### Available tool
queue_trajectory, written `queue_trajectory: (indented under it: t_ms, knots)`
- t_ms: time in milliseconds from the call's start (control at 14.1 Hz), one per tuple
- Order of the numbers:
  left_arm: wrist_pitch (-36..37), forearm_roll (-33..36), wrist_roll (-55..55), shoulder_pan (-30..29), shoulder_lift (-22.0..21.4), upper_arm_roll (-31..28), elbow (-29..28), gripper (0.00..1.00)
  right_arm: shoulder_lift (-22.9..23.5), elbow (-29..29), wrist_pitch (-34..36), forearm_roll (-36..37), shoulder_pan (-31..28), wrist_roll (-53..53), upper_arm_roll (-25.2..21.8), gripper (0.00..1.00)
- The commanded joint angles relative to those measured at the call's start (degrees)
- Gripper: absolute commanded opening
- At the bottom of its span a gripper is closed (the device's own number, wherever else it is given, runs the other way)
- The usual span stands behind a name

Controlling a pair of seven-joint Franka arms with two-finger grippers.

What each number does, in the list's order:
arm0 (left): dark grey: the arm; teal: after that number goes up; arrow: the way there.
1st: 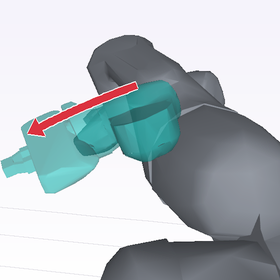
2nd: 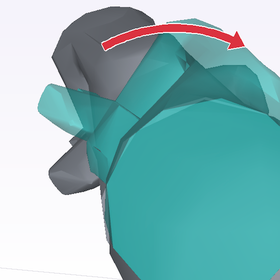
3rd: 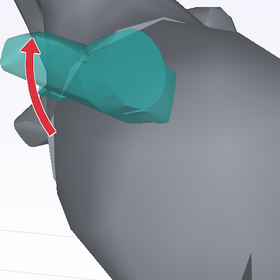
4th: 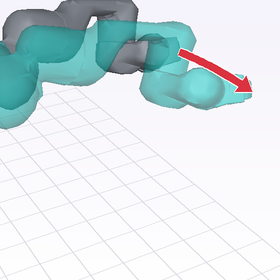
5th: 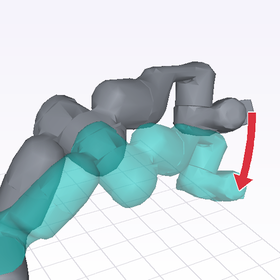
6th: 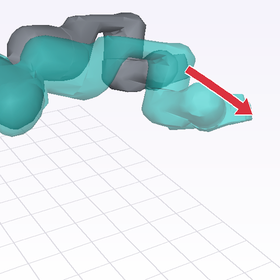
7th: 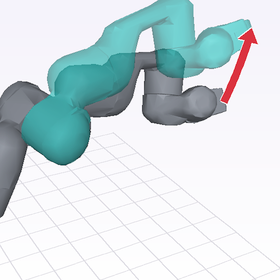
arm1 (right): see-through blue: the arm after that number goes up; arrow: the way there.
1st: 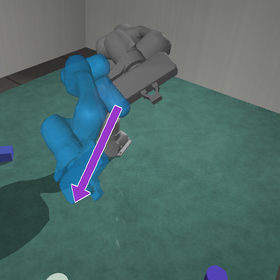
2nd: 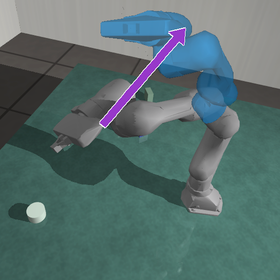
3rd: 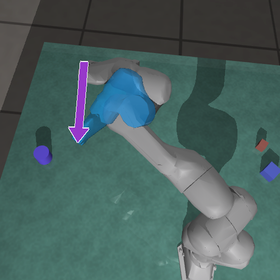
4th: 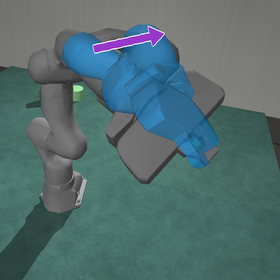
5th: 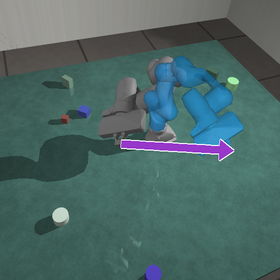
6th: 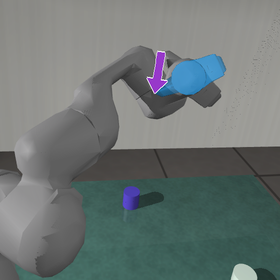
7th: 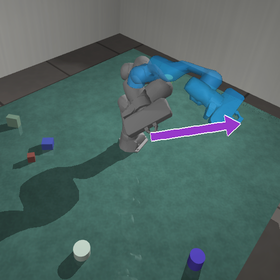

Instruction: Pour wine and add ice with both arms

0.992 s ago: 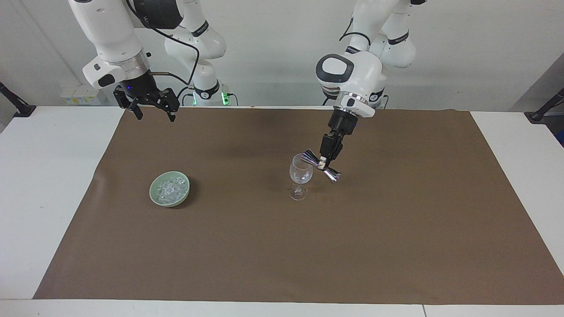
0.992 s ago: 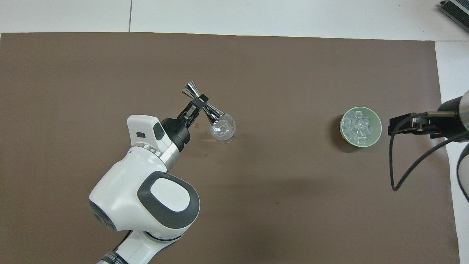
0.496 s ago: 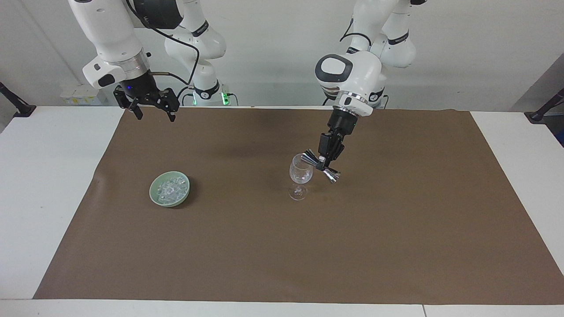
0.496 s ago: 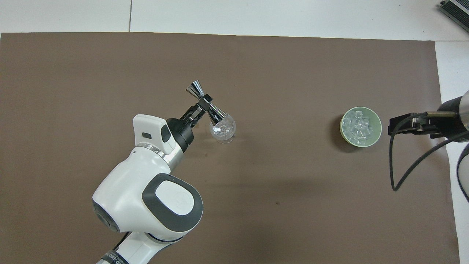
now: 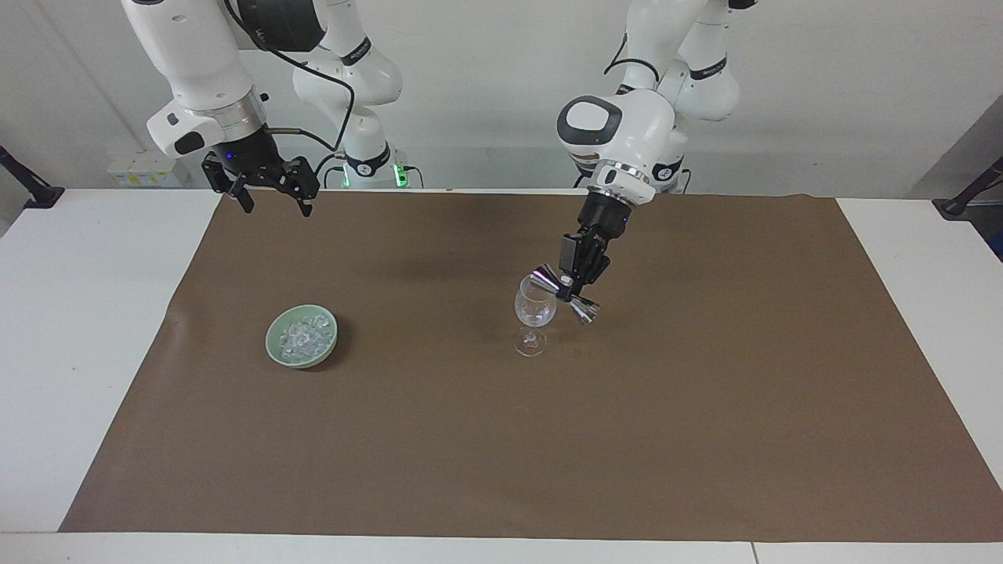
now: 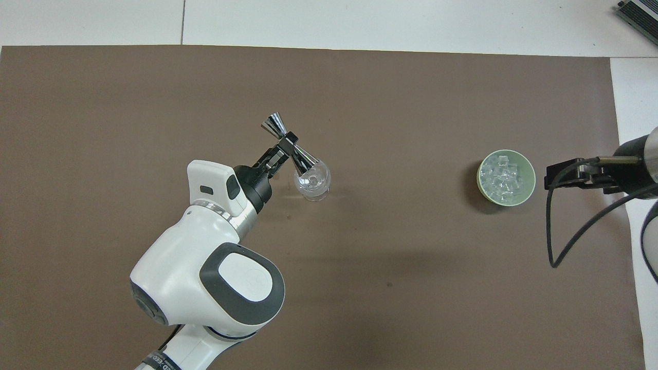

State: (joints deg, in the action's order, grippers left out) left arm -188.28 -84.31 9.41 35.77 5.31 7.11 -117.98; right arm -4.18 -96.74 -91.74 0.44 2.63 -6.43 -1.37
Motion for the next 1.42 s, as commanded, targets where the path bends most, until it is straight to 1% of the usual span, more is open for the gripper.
queue_trajectory:
  t_ms: [0, 142, 283, 425, 567, 780, 850, 992, 1134, 1276, 1346]
  knots:
    - [-1.5, 0.7, 0.3, 1.2, 0.8, -0.7, 1.0, 0.00, -1.3, -1.5, -1.5, -1.2, -0.3, 1.0, 0.1, 1.00]
    - [-0.9, 0.6, 0.3, 1.0, 0.7, -0.6, 1.0, 0.00, -1.3, -1.6, -1.5, -1.2, -0.3, 1.1, 0.1, 1.00]
    - [-0.2, -0.2, -0.1, 0.4, -0.4, -0.4, 0.5, 0.00, -1.3, -1.6, -1.5, -1.2, -0.3, 1.1, 0.1, 1.00]
    - [1.9, -4.3, -0.2, -1.3, -1.4, -0.4, 0.4, 0.00, -1.3, -1.6, -1.5, -1.2, -0.3, 1.1, 0.1, 1.00]
    - [6.9, -6.2, -0.4, -5.1, -4.3, -0.4, -1.5, 0.00, -1.3, -1.6, -1.5, -1.2, -0.3, 1.1, 0.1, 1.00]
    - [19.5, -6.2, -3.2, -13.9, -9.1, -0.6, -5.4, 0.00, -1.3, -1.6, -1.5, -1.2, -0.3, 1.1, 0.1, 1.00]
    - [23.4, -6.2, -6.1, -16.9, -10.2, -0.8, -6.2, 0.00, -1.3, -1.5, -1.5, -1.2, -0.3, 1.1, 0.1, 1.00]
    - [28.7, -6.1, -9.5, -21.1, -11.8, -1.0, -7.9, 0.00, -1.3, -1.6, -1.5, -1.2, -0.3, 1.1, 0.1, 1.00]
    - [35.0, -6.0, -10.6, -26.8, -13.8, -1.1, -10.4, 0.00, -1.3, -1.7, -1.4, -1.2, -0.3, 1.2, 0.2, 1.00]
    - [38.8, -5.9, -15.3, -30.2, -15.7, -1.1, -13.1, 0.00, -1.2, -2.3, -1.4, -1.2, -0.4, 1.5, 0.6, 1.00]
    - [41.9, -5.3, -17.1, -32.7, -16.1, -1.2, -13.9, 0.00, -1.3, -3.0, -1.5, -1.2, -0.4, 1.6, 0.6, 1.00]
